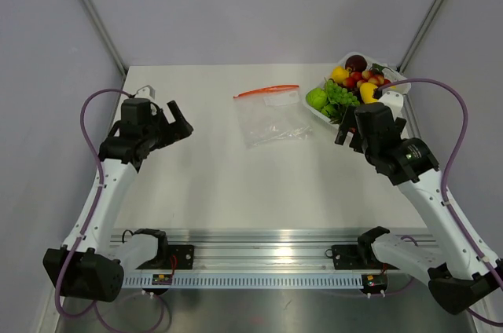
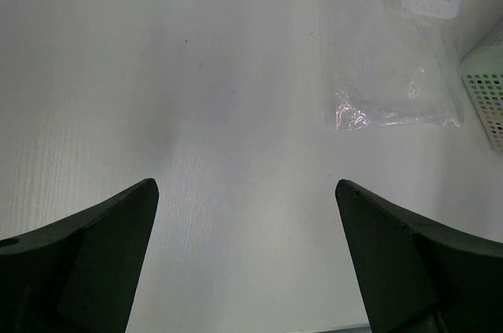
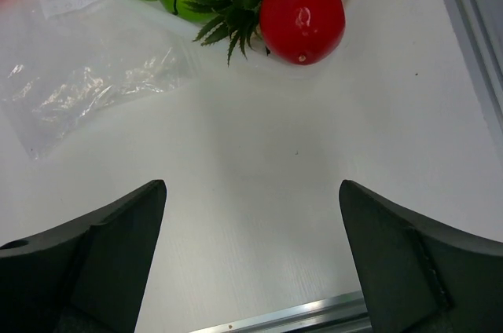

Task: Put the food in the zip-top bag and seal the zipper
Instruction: Move the zipper food storage bag to the center of the board.

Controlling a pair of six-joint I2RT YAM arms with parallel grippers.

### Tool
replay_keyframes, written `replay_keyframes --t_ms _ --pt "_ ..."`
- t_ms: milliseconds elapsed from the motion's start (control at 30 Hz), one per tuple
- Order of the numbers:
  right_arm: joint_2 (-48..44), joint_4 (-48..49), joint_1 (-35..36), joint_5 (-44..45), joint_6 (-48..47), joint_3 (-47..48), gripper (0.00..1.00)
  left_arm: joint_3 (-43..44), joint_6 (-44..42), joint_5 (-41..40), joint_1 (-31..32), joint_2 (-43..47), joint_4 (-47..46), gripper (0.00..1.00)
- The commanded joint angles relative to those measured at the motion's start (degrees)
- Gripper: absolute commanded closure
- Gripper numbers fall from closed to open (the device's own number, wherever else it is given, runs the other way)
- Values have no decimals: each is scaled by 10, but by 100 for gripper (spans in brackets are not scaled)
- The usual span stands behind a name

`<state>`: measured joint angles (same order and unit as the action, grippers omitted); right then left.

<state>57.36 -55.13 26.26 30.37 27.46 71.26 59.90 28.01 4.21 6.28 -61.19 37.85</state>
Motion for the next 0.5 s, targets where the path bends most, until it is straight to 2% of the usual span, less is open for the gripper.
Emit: replay_keyframes --t_ms 0,133,200,367,467 --pt "-16 25 2 -40 -4 -11 1 10 -16 30 0 21 -12 1" --pt "-37 77 2 -137 -21 -53 1 16 -37 27 28 0 -4 1" --pt "-40 95 2 -173 -9 -68 1 25 -41 14 70 -23 2 1" --pt "-14 90 3 -196 14 -66 1 58 -11 7 172 -118 -22 1" --pt "-28 82 4 -195 18 -68 1 81 18 12 191 -188 -48 1"
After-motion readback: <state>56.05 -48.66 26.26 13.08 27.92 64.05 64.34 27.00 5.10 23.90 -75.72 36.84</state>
